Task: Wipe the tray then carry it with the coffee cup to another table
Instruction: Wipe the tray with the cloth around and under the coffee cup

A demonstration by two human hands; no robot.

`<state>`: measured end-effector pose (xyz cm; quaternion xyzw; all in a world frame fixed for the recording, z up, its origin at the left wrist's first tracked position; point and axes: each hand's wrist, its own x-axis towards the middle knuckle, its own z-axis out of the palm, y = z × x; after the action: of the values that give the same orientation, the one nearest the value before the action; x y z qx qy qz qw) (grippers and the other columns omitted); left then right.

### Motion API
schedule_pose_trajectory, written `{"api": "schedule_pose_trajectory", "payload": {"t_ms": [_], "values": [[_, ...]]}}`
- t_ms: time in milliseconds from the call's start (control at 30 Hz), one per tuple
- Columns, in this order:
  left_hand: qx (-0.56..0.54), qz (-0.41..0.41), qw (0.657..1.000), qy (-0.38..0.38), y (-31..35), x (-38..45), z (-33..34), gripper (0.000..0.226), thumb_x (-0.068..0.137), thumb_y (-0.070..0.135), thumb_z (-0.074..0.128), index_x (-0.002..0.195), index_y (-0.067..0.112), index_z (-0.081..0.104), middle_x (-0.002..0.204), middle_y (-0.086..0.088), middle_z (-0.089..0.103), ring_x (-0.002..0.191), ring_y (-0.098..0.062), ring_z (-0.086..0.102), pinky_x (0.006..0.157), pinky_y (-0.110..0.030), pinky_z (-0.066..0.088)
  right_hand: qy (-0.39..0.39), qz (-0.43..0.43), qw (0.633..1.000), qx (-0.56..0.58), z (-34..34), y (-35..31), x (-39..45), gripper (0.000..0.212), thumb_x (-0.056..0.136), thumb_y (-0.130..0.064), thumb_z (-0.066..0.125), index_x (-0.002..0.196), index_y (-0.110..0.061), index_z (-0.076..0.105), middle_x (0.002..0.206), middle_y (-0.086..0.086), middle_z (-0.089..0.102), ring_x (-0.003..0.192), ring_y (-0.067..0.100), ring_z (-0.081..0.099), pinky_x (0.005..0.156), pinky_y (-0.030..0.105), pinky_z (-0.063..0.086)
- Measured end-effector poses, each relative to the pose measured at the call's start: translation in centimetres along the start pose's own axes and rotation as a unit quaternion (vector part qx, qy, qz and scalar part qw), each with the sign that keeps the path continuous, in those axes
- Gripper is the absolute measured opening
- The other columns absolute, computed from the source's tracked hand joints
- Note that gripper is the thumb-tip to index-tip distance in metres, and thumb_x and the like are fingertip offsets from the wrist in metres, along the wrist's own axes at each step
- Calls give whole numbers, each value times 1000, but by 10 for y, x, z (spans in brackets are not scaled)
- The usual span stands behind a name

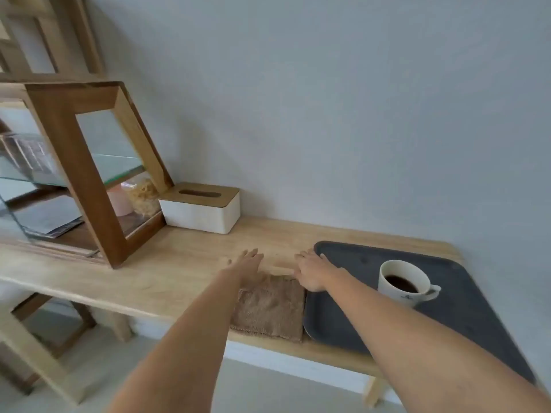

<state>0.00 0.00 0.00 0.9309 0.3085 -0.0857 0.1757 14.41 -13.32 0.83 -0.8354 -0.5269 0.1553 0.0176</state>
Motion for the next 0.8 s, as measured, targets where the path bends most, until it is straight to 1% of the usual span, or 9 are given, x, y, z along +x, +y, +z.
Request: {"api": "schedule_pose_trajectory", "payload": {"t_ms": [100, 200, 267, 333, 367, 433, 500, 633, 800], "values": [[1, 20, 1000, 7, -10, -1, 22, 59, 97, 48, 33, 149, 23, 24, 162, 3, 10, 149, -21, 4, 117, -56, 10, 3, -8, 1000, -16, 18, -8, -1, 53, 97, -43, 38, 134, -6, 47, 146, 12, 40, 139, 28, 25, 116, 53, 19], [-44, 57, 994, 79, -21, -5, 36, 47, 95, 50, 35, 137, 29, 43, 157, 6, 28, 147, -16, 15, 116, -52, 13, 90, -28, 994, 56, 29, -12, -7, 38, 93, -38, 51, 115, -8, 59, 128, 12, 56, 130, 29, 38, 111, 48, 28], [-82, 81, 986, 119, -29, -8, 42, 40, 93, 51, 40, 126, 31, 50, 143, 7, 47, 141, -14, 30, 113, -49, 20, 147, -42, 984, 88, 33, -15, -12, 27, 91, -33, 57, 100, -8, 60, 115, 10, 61, 119, 28, 46, 102, 40, 37], [-120, 114, 974, 152, -32, -13, 45, 30, 89, 50, 45, 109, 31, 54, 113, 11, 63, 115, -11, 54, 103, -44, 36, 159, -53, 979, 113, 37, -19, -19, 20, 91, -28, 58, 94, -9, 56, 107, 9, 60, 106, 27, 52, 89, 35, 43], [-144, 128, 967, 164, -30, -17, 44, 22, 88, 46, 49, 100, 29, 55, 99, 11, 64, 98, -8, 59, 93, -41, 44, 155, -62, 978, 128, 35, -21, -23, 18, 92, -26, 57, 94, -9, 54, 104, 9, 59, 99, 26, 55, 83, 34, 44], [-172, 146, 959, 173, -20, -25, 33, 11, 91, 32, 56, 89, 21, 55, 80, 10, 63, 76, -2, 58, 72, -31, 46, 147, -77, 971, 174, 24, -23, -34, 15, 94, -25, 55, 93, -11, 49, 94, 8, 61, 85, 24, 58, 72, 36, 47], [-162, 164, 952, 203, -8, -34, 14, 11, 91, 31, 57, 88, 21, 55, 73, 13, 61, 70, -1, 58, 63, -27, 41, 155, -79, 960, 221, 4, -19, -50, 14, 95, -24, 54, 91, -13, 46, 81, 3, 58, 72, 18, 56, 63, 30, 45], [-171, 212, 933, 234, 35, -53, -28, 10, 90, 39, 55, 84, 31, 54, 71, 12, 60, 68, -10, 57, 62, -33, 45, 214, -87, 939, 255, -42, 2, -91, 13, 91, -23, 59, 92, -15, 49, 79, 1, 58, 67, 10, 52, 60, 24, 38], [-210, 252, 911, 249, 102, -60, -48, 17, 91, 36, 56, 84, 21, 57, 67, 3, 55, 60, -11, 45, 58, -25, 37, 274, -86, 923, 257, -82, 37, -135, 17, 89, -18, 62, 103, -23, 54, 69, 15, 61, 61, 23, 55, 60, 34, 49]]}}
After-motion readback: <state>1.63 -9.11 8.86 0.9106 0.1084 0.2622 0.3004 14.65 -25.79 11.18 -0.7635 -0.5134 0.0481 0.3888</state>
